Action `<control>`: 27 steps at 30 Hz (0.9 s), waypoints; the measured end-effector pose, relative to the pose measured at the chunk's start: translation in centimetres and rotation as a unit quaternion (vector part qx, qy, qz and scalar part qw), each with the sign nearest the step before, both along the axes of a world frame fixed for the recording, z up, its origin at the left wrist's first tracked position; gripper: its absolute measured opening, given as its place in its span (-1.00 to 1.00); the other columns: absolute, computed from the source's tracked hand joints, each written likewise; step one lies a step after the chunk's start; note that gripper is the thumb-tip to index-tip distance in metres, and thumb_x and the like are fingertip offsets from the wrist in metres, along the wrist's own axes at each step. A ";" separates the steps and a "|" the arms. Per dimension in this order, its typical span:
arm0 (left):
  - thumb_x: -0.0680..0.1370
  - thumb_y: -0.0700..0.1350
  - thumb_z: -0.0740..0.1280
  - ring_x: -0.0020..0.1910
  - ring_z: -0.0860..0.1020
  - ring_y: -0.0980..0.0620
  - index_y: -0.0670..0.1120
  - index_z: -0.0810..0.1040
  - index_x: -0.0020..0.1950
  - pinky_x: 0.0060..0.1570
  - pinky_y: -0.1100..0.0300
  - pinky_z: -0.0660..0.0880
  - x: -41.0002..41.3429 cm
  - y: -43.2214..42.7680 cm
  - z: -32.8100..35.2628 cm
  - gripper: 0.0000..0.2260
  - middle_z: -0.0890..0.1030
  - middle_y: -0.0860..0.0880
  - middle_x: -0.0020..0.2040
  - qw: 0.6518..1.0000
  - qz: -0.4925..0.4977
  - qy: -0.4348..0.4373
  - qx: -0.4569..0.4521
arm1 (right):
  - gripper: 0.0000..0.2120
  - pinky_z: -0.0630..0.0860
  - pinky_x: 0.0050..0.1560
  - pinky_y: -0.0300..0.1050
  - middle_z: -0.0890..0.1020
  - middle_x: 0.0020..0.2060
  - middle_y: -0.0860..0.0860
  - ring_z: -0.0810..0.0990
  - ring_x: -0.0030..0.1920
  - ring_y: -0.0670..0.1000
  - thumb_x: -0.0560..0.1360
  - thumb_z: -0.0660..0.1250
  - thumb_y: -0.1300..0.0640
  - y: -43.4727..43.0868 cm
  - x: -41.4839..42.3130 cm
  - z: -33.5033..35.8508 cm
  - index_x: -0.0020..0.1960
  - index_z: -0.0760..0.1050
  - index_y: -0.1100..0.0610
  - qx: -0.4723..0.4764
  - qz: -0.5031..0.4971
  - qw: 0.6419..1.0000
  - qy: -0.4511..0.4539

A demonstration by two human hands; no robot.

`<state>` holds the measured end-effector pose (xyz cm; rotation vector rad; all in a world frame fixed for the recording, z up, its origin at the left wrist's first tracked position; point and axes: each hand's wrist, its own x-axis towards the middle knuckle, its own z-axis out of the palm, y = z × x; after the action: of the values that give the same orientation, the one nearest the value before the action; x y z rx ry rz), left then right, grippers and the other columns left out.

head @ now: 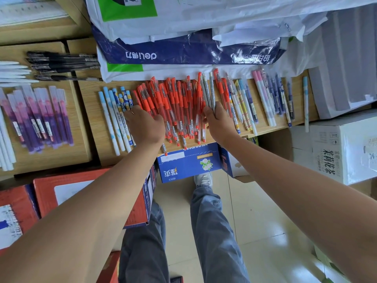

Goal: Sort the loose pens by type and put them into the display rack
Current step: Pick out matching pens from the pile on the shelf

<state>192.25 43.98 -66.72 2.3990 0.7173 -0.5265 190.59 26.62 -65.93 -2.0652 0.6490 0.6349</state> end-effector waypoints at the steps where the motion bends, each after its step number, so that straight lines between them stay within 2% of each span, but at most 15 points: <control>1: 0.55 -0.14 0.26 0.29 0.37 -0.23 -0.30 0.26 0.41 0.24 -0.05 0.40 0.0 -0.1 0.0 -0.52 0.29 -0.27 0.36 1.000 0.001 0.002 -0.002 | -0.74 0.32 -0.28 -0.08 0.60 -0.05 0.22 0.43 -0.23 0.04 0.65 0.06 -0.01 0.0 0.0 -0.1 -0.12 0.25 0.13 0.001 -0.003 1.000 -0.001; 4: 0.55 -0.14 0.27 0.28 0.39 -0.24 -0.28 0.25 0.43 0.23 -0.07 0.41 -0.1 -0.5 -0.3 -0.50 0.30 -0.27 0.36 1.000 0.006 0.004 -0.010 | -0.70 0.29 -0.29 -0.08 0.56 -0.12 0.18 0.39 -0.25 0.04 0.66 0.07 0.01 -0.1 -0.2 -0.1 -0.24 0.17 0.04 -0.002 -0.008 1.000 -0.007; 7: 0.53 -0.15 0.28 0.27 0.40 -0.24 -0.28 0.26 0.41 0.25 -0.10 0.40 0.0 -0.8 -0.3 -0.51 0.31 -0.27 0.34 1.000 0.003 0.003 -0.029 | -0.72 0.28 -0.28 -0.08 0.44 -0.23 0.07 0.36 -0.24 0.02 0.66 0.07 0.03 -0.4 -0.1 -0.1 -0.21 0.20 0.08 -0.009 -0.006 1.000 -0.006; 10: 0.55 -0.15 0.27 0.23 0.42 -0.23 -0.29 0.30 0.37 0.19 -0.01 0.42 0.0 -1.6 -0.1 -0.56 0.31 -0.25 0.34 0.999 -0.014 0.005 -0.040 | -0.77 0.32 -0.19 -0.06 0.46 -0.16 0.12 0.40 -0.19 0.04 0.66 0.06 0.02 -0.9 0.1 0.0 -0.05 0.28 0.18 -0.007 -0.004 1.000 -0.003; 13: 0.55 -0.16 0.28 0.15 0.46 -0.28 -0.31 0.33 0.30 0.13 -0.04 0.45 -0.2 -2.8 0.0 -0.61 0.31 -0.25 0.33 0.998 -0.030 0.007 -0.062 | -0.76 0.28 -0.31 -0.14 0.52 -0.07 0.13 0.42 -0.17 0.03 0.66 0.04 0.00 -1.4 0.2 0.2 0.00 0.29 0.17 -0.024 0.014 1.000 0.008; 15: 0.55 -0.17 0.28 0.16 0.45 -0.30 -0.32 0.32 0.31 0.17 -0.11 0.43 -0.3 -3.4 -0.1 -0.61 0.32 -0.27 0.31 0.998 -0.032 0.008 -0.058 | -0.75 0.32 -0.24 -0.08 0.53 -0.02 0.16 0.46 -0.11 0.08 0.66 0.04 0.00 -1.8 0.3 0.2 0.02 0.30 0.19 -0.018 0.011 1.000 0.004; 17: 0.57 -0.18 0.26 0.17 0.45 -0.29 -0.32 0.33 0.30 0.17 -0.08 0.43 -0.4 -3.7 -0.1 -0.64 0.33 -0.27 0.30 0.998 -0.038 0.006 -0.052 | -0.74 0.39 -0.12 0.00 0.54 0.01 0.19 0.51 -0.04 0.15 0.66 0.05 0.01 -2.1 0.4 0.1 0.05 0.32 0.22 -0.003 -0.006 1.000 0.003; 18: 0.57 -0.20 0.25 0.16 0.46 -0.29 -0.31 0.33 0.30 0.16 -0.05 0.43 -0.5 -3.7 -0.1 -0.66 0.32 -0.27 0.30 0.998 -0.046 0.002 -0.051 | -0.73 0.41 -0.10 0.01 0.55 0.00 0.20 0.53 -0.05 0.15 0.66 0.05 0.02 -2.3 0.4 0.1 0.07 0.33 0.23 0.000 -0.012 1.000 0.002; 21: 0.58 -0.24 0.22 0.13 0.48 -0.26 -0.31 0.35 0.29 0.13 0.00 0.44 -0.5 -3.8 -0.2 -0.70 0.33 -0.25 0.28 0.996 -0.065 -0.013 -0.053 | -0.75 0.36 -0.20 -0.08 0.55 -0.04 0.16 0.47 -0.13 0.06 0.66 0.06 0.03 -2.6 0.5 0.2 0.08 0.35 0.22 -0.007 -0.015 1.000 0.001; 25: 0.59 -0.25 0.22 0.18 0.47 -0.24 -0.29 0.36 0.32 0.16 0.02 0.44 -0.5 -4.5 -0.1 -0.69 0.35 -0.25 0.29 0.996 -0.070 -0.019 -0.053 | -0.74 0.41 -0.11 0.01 0.54 -0.03 0.19 0.46 -0.15 0.06 0.65 0.06 0.02 -3.0 0.5 0.1 0.08 0.36 0.22 -0.005 -0.025 1.000 -0.004; 27: 0.58 -0.25 0.22 0.18 0.47 -0.24 -0.28 0.36 0.32 0.16 0.02 0.42 -0.5 -4.8 0.0 -0.69 0.35 -0.25 0.29 0.996 -0.068 -0.020 -0.058 | -0.75 0.37 -0.18 -0.04 0.52 -0.09 0.16 0.43 -0.18 0.04 0.65 0.06 0.02 -3.3 0.5 0.2 0.05 0.34 0.22 -0.007 -0.028 1.000 -0.008</control>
<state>191.73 39.17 -66.69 2.3522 0.4957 -0.5588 191.12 23.37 -65.78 -2.0559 0.7023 0.5830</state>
